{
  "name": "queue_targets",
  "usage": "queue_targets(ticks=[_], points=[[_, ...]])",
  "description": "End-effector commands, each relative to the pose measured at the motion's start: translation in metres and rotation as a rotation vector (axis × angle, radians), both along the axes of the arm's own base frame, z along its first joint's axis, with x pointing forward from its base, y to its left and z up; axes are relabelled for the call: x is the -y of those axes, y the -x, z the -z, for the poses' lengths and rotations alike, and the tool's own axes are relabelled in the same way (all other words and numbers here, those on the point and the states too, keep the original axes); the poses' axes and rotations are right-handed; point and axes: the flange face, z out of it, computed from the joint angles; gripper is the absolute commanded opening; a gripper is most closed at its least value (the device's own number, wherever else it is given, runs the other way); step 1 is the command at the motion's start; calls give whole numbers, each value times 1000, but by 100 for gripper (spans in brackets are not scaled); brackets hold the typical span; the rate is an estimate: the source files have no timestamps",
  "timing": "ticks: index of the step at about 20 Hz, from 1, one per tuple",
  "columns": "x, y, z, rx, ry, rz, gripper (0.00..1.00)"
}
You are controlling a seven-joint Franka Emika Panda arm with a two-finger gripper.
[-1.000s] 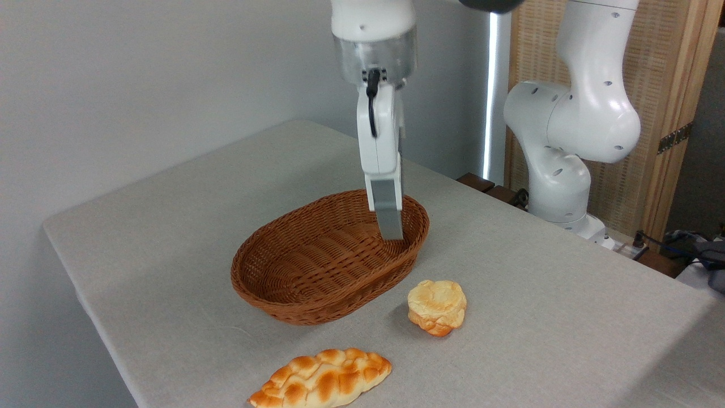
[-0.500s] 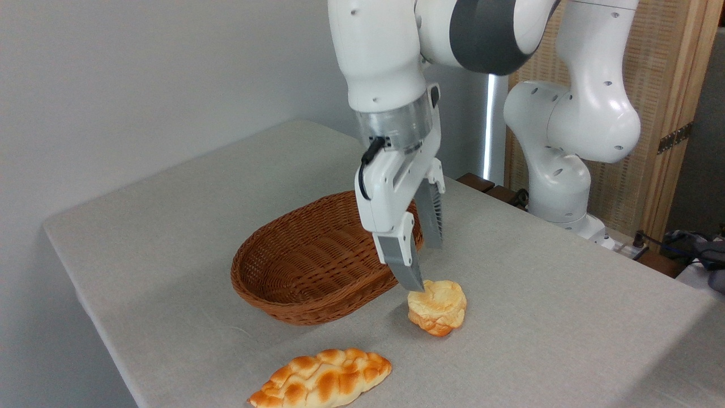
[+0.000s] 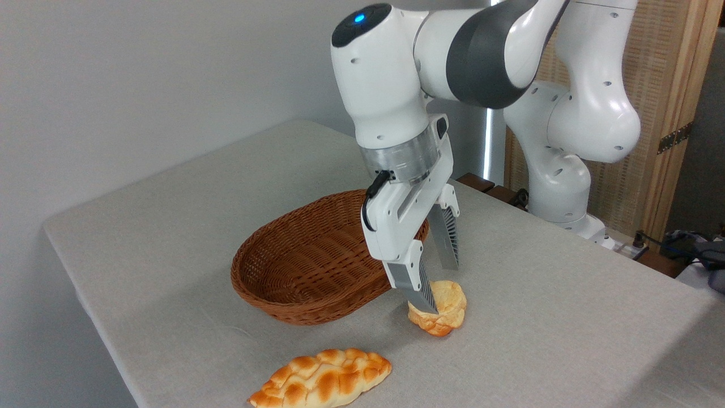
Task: Put bread into the basket
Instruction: 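Close the gripper fingers around the round bun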
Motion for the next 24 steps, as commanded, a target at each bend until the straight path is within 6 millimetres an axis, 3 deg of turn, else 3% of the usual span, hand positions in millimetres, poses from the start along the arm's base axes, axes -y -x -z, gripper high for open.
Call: queue_targets(ticks=[1, 20, 22, 23, 24], points=[[0, -1, 8, -3, -12, 29, 100], [2, -13, 31, -7, -15, 43, 99], [2, -13, 31, -7, -15, 43, 91], [2, -13, 31, -8, -15, 43, 76], [2, -12, 32, -10, -15, 43, 71]])
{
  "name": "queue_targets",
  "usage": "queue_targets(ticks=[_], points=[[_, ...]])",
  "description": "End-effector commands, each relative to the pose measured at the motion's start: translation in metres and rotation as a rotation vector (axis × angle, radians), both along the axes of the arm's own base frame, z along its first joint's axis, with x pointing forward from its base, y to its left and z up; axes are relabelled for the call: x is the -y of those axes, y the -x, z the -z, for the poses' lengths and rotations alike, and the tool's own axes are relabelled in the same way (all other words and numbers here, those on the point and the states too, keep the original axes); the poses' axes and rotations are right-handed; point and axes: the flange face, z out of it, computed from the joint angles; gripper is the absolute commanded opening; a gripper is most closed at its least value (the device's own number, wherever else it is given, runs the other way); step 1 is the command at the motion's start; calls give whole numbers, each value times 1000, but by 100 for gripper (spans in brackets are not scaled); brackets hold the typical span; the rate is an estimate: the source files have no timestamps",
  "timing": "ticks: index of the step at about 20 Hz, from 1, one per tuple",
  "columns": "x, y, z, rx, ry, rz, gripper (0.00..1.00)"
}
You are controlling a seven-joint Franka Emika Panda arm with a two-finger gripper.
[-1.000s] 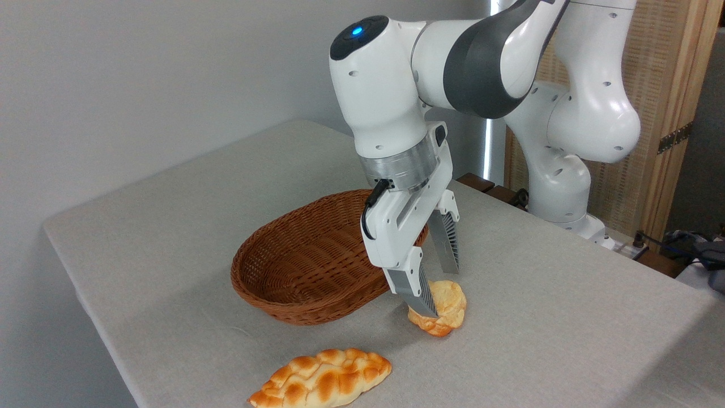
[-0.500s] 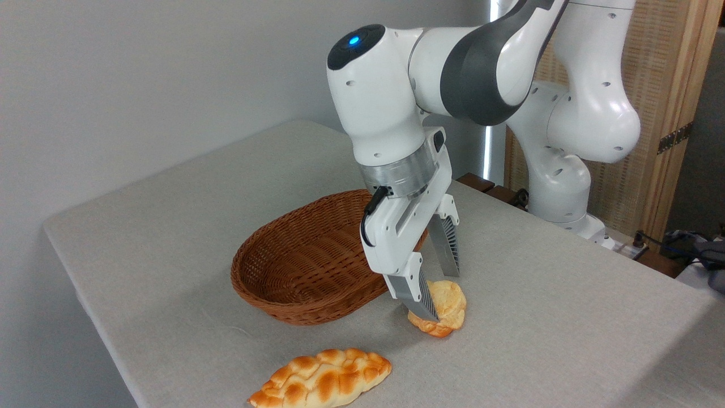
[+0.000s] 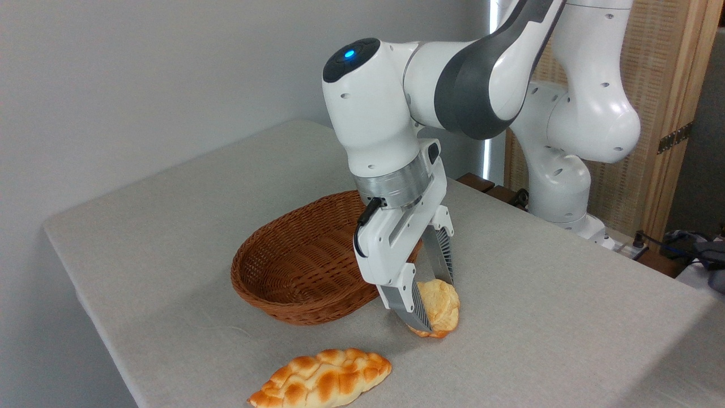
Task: Put bread into the basket
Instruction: 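Close the gripper fingers around the round bun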
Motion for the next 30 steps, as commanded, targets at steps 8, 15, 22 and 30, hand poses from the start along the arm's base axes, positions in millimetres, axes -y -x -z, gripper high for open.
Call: queue_targets(ticks=[8, 15, 22, 30], points=[[1, 2, 4, -3, -10, 32, 57], [2, 2, 3, -1, -10, 35, 52], [3, 1, 2, 2, -10, 36, 47], [3, -4, -13, 44, -4, 19, 46]])
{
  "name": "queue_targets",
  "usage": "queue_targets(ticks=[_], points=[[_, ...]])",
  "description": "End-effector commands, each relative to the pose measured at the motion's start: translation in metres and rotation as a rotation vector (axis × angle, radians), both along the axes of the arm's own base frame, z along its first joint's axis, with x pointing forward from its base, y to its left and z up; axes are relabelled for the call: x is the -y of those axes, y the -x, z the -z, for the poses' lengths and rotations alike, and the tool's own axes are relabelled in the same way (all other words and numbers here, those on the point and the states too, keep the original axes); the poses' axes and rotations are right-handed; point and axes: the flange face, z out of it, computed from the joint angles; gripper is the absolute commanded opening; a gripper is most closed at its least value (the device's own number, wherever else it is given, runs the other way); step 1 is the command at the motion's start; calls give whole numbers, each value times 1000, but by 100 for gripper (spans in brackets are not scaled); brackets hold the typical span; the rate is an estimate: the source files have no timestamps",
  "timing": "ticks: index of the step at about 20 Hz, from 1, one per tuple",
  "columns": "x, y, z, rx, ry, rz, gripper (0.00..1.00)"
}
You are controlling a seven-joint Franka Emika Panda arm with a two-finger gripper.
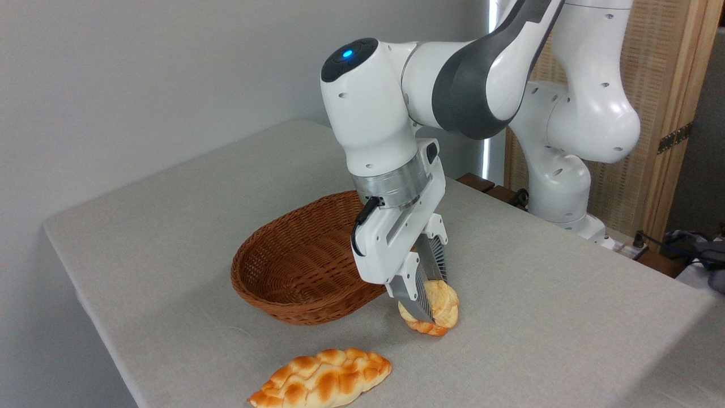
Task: Put bread into the basket
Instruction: 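Close the gripper fingers around the round bun, then lift the bun and carry it over the wicker basket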
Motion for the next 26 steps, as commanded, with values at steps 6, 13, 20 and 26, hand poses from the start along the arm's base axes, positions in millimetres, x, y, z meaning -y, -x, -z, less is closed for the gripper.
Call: queue_targets(ticks=[6, 13, 20, 26], points=[[2, -13, -36, 94, 57, -88, 45], [9, -16, -62, 92, 157, -338, 50], [12, -19, -78, 91, 196, -404, 49], [10, -17, -77, 73, 190, -371, 49]])
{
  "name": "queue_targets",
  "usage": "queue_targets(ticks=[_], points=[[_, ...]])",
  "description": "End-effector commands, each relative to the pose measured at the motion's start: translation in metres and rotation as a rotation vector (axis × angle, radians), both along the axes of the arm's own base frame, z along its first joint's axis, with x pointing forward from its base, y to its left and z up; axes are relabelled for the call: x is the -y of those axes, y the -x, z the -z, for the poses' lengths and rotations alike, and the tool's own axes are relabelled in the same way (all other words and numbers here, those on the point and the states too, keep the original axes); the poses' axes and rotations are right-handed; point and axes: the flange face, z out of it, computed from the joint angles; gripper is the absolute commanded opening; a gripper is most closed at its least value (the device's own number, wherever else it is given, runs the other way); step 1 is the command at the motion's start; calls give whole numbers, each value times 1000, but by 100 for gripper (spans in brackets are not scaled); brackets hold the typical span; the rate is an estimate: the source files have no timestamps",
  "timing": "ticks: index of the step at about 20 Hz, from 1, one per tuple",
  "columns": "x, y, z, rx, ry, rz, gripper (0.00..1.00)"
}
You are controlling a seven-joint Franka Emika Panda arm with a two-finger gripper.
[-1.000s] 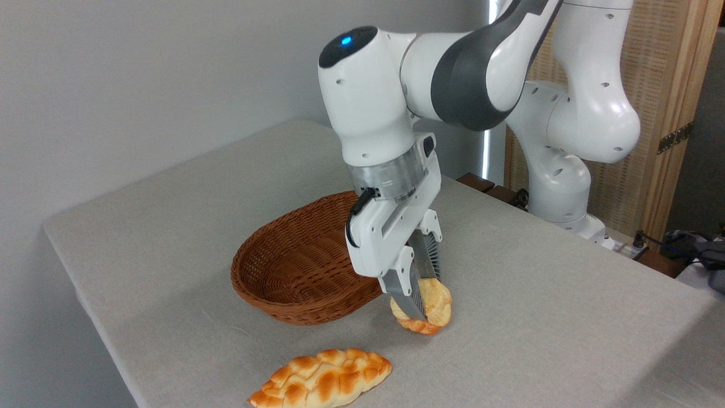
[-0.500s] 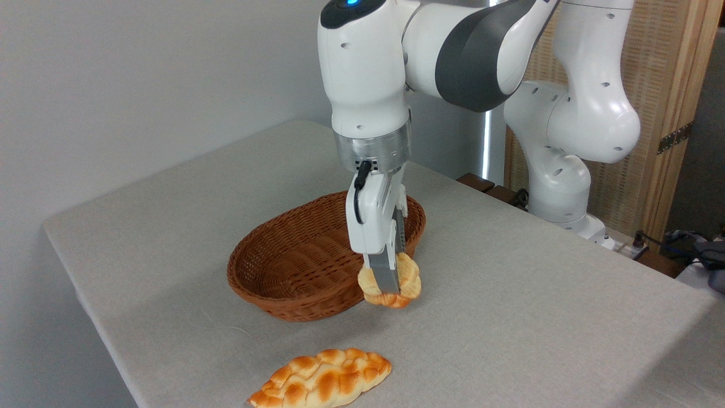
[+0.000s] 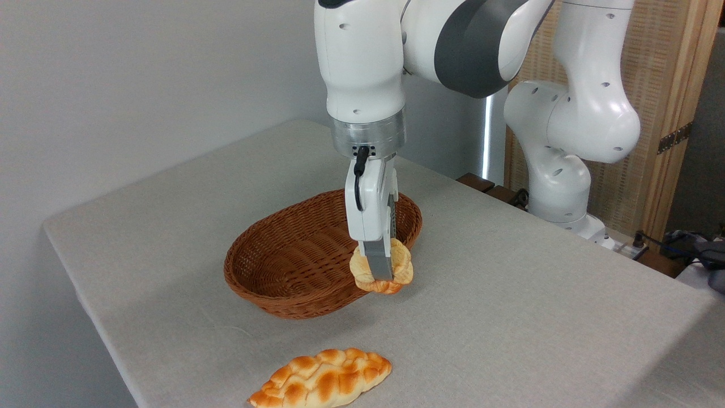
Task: Put bread into the basket
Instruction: 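Lift the bun and carry it over the wicker basket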
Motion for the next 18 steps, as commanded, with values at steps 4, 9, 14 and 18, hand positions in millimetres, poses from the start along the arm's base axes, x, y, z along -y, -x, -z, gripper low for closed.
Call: queue_targets(ticks=[4, 9, 14, 18], points=[[9, 2, -7, -31, 118, -195, 48], [17, 0, -11, -54, 220, -351, 48], [33, -6, -15, -97, 377, -547, 48], [41, -13, -17, -111, 498, -639, 48]])
